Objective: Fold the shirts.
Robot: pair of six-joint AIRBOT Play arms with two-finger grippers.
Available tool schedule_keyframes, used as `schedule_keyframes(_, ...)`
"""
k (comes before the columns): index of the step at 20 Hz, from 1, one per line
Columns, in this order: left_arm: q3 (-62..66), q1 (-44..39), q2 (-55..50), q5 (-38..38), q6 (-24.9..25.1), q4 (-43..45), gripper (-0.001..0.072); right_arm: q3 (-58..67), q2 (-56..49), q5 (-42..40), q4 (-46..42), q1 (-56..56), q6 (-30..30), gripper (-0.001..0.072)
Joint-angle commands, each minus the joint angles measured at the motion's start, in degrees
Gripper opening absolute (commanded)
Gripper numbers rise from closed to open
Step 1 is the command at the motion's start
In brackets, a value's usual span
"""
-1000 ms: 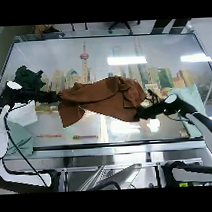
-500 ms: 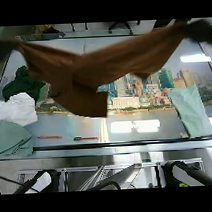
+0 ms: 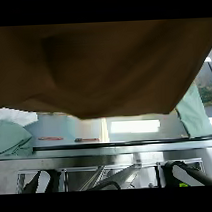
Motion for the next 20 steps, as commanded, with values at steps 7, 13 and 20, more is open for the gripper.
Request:
schedule_keyframes(7, -25.5, -35.6, -25.4, 13.0, -1.4, 35.7, 0.0014, -23.6, -23.9, 0.7, 2.7, 4.8, -6.5, 0.0014)
schedule_keyframes(13, -9.7, -40.4, -58.5, 16.6, -6.8, 37.4, 0.0014, -22.2, -45.3, -10.2, 5.1, 5.0, -7.9, 0.0013)
schedule_keyframes(20, 6.1, -39.7, -65.3, 13.1, -12.5, 40.7, 0.0014, -12.5, -50.8, -9.4, 5.1, 3.8, -8.1, 0.0013)
